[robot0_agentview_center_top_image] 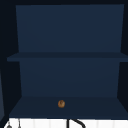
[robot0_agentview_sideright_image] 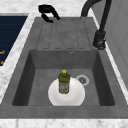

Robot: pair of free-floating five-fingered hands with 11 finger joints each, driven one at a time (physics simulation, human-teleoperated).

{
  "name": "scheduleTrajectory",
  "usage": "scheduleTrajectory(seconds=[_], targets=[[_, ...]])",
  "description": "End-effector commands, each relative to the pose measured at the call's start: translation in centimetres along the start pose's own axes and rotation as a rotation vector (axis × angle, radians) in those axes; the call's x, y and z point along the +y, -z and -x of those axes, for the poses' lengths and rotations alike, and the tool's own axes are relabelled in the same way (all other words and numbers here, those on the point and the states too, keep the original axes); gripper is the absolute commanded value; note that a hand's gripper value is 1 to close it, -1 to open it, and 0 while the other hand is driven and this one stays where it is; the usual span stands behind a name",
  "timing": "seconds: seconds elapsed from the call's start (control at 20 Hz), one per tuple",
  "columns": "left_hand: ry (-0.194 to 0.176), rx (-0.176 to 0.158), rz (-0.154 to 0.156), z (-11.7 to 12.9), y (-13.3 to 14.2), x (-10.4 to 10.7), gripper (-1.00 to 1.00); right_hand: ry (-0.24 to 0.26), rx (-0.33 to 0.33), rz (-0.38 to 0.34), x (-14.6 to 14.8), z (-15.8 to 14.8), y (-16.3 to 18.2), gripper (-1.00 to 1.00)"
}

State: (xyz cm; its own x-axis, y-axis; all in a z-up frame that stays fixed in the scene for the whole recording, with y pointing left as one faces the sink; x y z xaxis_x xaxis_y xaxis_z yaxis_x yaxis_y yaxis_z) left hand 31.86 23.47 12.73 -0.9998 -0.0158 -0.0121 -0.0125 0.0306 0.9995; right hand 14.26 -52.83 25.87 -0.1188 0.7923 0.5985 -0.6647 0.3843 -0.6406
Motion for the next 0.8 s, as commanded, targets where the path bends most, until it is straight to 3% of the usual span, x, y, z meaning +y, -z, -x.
scheduleTrajectory(seconds=[0.0, 0.1, 0.45, 0.75], targets=[[0.0, 0.0, 0.0, 0.0, 0.0, 0.0, 0.0, -0.103, 0.072, -0.004, -0.2, -0.5, 0.9, -1.0], [0.0, 0.0, 0.0, 0.0, 0.0, 0.0, 0.0, -0.135, 0.074, -0.04, -0.2, -0.4, 0.6, -1.0], [0.0, 0.0, 0.0, 0.0, 0.0, 0.0, 0.0, -0.216, 0.086, -0.033, 0.3, 0.1, 1.9, -1.0], [0.0, 0.0, 0.0, 0.0, 0.0, 0.0, 0.0, -0.205, 0.026, 0.015, 1.0, 1.3, 3.5, -1.0]])
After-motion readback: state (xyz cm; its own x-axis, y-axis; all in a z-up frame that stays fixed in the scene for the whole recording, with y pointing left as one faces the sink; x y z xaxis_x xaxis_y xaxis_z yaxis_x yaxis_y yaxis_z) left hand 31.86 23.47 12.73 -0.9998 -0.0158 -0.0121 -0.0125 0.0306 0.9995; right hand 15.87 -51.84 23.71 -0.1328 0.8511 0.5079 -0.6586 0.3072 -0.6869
